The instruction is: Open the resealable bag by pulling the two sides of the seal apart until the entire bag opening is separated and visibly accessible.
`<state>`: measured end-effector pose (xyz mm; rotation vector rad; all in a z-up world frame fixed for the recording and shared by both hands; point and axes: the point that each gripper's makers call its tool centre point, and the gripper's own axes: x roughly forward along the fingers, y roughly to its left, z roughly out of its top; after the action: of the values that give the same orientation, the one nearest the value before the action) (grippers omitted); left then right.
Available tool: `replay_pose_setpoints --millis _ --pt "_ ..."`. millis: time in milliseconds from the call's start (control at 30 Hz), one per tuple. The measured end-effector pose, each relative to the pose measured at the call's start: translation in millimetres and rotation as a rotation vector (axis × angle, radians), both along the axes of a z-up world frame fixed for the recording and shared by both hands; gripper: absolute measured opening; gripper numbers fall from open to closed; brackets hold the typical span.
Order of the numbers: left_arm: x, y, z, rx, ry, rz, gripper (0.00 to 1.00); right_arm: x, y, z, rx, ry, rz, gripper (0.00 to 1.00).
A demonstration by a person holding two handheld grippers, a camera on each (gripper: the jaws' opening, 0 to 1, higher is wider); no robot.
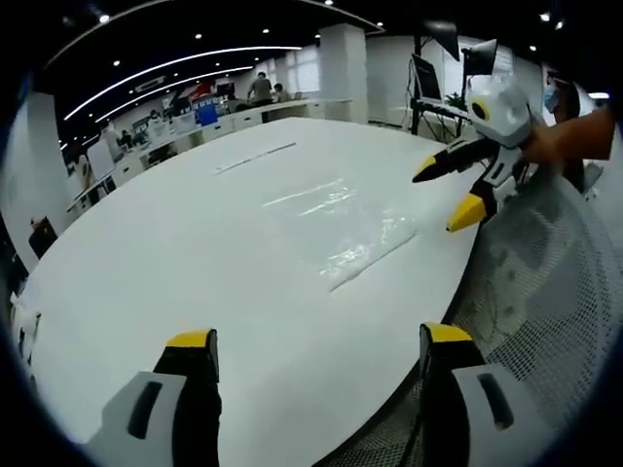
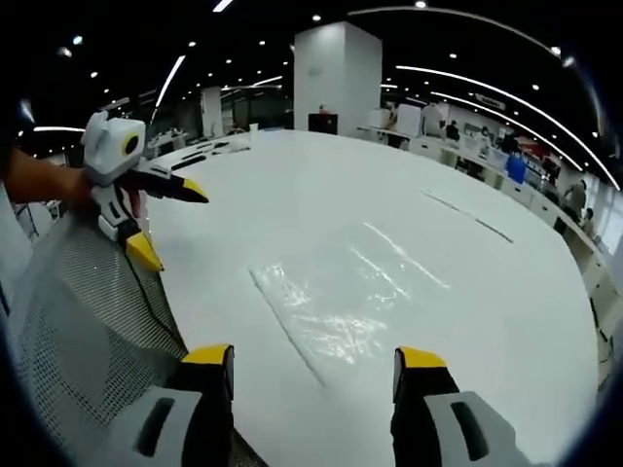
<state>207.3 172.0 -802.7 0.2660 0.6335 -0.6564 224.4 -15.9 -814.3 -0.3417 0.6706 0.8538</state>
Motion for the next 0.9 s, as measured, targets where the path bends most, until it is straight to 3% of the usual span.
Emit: replay_pose_setpoints --millis 100,433,800,900 --pt "3.9 -1 1.8 0.003 -0.003 0.000 0.83 4 3 -5.7 -0.018 0.021 0.035 0.52" --pt "9.4 -9 5.7 0.034 -0.001 -0.069 0.73 10 10 -29.8 -0.083 0.073 0.109 0.35" --pt "15.2 -16 2.2 0.083 0.005 -0.132 0.68 8 10 -48.4 -0.159 0.122 0.174 0.25" --pt "17.0 -18 2.7 0.088 0.002 -0.141 0.68 8 10 -46.0 -0.147 0.114 0.179 0.24"
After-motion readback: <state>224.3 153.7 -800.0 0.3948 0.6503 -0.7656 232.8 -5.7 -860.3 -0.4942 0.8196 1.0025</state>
